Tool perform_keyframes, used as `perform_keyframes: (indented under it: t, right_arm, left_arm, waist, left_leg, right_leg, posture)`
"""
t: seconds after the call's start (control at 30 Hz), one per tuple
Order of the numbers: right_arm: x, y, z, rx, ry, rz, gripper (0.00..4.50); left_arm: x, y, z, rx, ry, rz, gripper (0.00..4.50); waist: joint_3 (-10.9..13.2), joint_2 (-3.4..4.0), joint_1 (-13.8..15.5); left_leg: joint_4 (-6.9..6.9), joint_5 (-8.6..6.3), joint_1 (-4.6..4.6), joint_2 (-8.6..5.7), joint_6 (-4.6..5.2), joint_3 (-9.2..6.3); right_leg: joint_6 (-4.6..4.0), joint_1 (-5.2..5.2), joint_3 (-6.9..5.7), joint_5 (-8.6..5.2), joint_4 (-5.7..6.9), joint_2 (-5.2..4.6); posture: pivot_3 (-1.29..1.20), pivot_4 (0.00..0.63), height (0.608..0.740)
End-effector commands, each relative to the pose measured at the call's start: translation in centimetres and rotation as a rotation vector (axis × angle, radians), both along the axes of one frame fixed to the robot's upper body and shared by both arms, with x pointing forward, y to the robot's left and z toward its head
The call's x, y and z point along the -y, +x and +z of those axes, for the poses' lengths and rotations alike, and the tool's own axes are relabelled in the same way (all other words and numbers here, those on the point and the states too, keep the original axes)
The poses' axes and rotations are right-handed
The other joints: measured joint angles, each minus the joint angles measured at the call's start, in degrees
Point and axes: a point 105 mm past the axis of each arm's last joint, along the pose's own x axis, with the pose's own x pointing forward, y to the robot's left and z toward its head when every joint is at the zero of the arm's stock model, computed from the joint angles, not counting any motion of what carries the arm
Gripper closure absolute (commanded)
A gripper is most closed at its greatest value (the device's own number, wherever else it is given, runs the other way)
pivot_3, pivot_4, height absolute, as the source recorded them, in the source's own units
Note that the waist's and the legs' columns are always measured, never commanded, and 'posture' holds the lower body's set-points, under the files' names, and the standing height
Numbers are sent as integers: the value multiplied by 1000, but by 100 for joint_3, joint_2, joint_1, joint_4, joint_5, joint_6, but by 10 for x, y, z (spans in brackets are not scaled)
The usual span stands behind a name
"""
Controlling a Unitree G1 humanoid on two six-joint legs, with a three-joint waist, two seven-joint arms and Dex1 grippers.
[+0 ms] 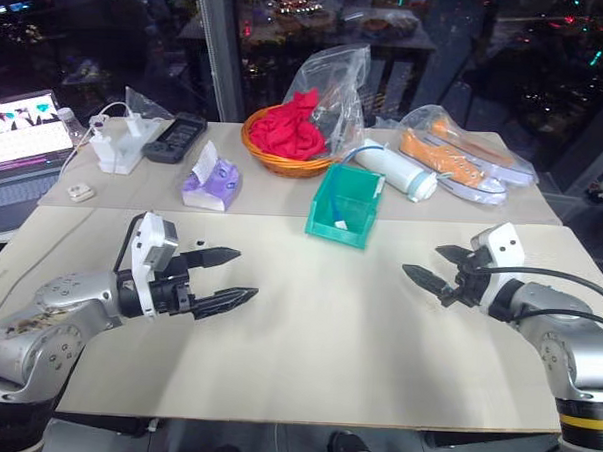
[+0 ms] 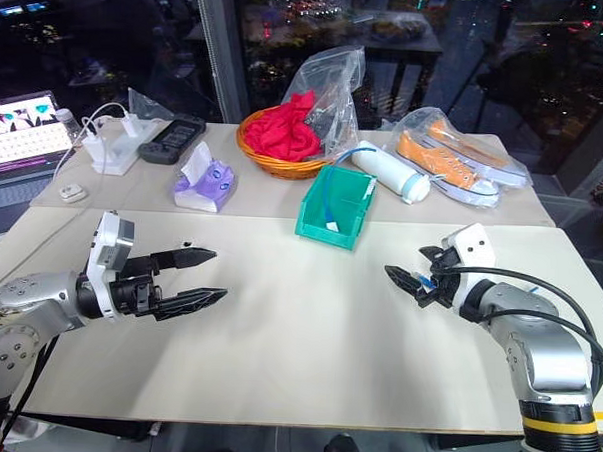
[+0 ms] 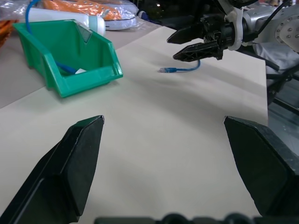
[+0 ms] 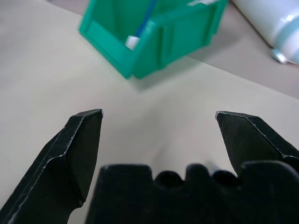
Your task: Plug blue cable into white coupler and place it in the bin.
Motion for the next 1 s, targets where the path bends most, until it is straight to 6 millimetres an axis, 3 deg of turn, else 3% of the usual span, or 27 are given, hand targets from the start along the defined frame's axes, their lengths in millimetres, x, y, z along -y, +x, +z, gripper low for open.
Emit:
perform_keyframes:
  t: [0.03,0.23,0.5,0.87,1.0]
  right_arm:
    - [13,7,1,-27,-130,-72,0]
    - [30,12,0,-165,-317,-140,0]
    - [44,25,4,-314,-407,-166,0]
    - [48,33,-29,-470,-418,-135,0]
    - [45,33,-42,-504,-392,-117,986]
  left_arm:
    - [1,-1,8,34,11,-18,103]
    - [10,0,8,40,2,-48,103]
    - [22,-2,-1,24,-29,-72,103]
    - [24,-5,-4,24,-25,-66,103]
    - [23,-6,-4,24,-25,-55,0]
  waist:
    - [0,0,-14]
    - [1,-1,-62]
    - [1,-1,-127]
    - [2,-2,-124]
    - [1,-4,-136]
  left_leg:
    - [14,-7,-4,0,11,-5]
    - [20,-7,-5,-12,11,-14]
    - [20,-8,-7,-12,14,-23]
    - [20,-8,-11,-12,13,-24]
    - [20,-8,-6,-12,13,-26]
  right_leg:
    - [0,-1,-5,0,9,-1]
    - [5,2,-8,4,16,-10]
    - [5,2,-12,4,12,-11]
    - [6,2,-14,4,8,-12]
    - [6,6,-15,4,9,-12]
  posture:
    - [0,150,723]
    - [0,150,723]
    - [0,150,723]
    - [0,150,723]
    - [0,150,723]
